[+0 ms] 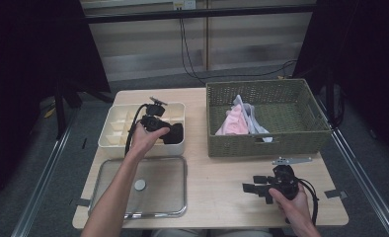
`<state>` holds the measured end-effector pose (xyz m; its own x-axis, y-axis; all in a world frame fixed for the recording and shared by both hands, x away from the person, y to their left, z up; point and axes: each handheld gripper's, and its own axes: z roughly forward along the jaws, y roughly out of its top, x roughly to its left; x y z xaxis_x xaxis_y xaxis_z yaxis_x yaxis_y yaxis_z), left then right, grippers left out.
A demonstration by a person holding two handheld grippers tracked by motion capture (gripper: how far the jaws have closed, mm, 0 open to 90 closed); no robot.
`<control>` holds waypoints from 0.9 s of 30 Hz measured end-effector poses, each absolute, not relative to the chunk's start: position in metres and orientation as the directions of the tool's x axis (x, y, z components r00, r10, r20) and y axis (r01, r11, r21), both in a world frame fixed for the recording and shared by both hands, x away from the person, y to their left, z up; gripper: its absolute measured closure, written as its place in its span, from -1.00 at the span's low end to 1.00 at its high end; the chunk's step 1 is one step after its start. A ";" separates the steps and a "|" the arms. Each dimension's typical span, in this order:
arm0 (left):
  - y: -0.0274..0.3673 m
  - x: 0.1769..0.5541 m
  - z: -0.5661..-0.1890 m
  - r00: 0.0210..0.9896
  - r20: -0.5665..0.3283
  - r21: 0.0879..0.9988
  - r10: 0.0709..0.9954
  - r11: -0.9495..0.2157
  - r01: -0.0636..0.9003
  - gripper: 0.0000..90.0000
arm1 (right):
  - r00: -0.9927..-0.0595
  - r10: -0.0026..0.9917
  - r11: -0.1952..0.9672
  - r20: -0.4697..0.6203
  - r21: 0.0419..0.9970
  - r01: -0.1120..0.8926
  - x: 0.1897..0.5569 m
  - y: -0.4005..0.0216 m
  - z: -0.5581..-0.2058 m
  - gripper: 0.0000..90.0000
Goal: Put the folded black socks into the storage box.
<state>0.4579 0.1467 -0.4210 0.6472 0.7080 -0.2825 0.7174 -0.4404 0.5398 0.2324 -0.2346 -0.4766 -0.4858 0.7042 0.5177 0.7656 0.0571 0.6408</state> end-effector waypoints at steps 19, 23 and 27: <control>0.135 0.453 -0.436 0.644 -0.267 0.473 0.717 -0.485 0.736 0.58 | -0.488 0.704 0.061 0.517 0.640 0.766 0.231 -0.233 -0.477 -0.39; 0.131 0.451 -0.438 0.651 -0.250 0.449 0.717 -0.509 0.734 0.59 | -0.489 0.703 0.061 0.517 0.640 0.766 0.230 -0.232 -0.476 -0.39; 0.130 0.456 -0.440 0.650 -0.275 0.413 0.708 -0.524 0.745 0.59 | -0.485 0.704 0.059 0.519 0.638 0.768 0.231 -0.233 -0.476 -0.39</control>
<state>0.4558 0.1298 -0.4398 0.6504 0.7080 -0.2753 0.7451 -0.5240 0.4127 0.2312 -0.2326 -0.4764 -0.4853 0.7036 0.5191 0.7681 0.0594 0.6375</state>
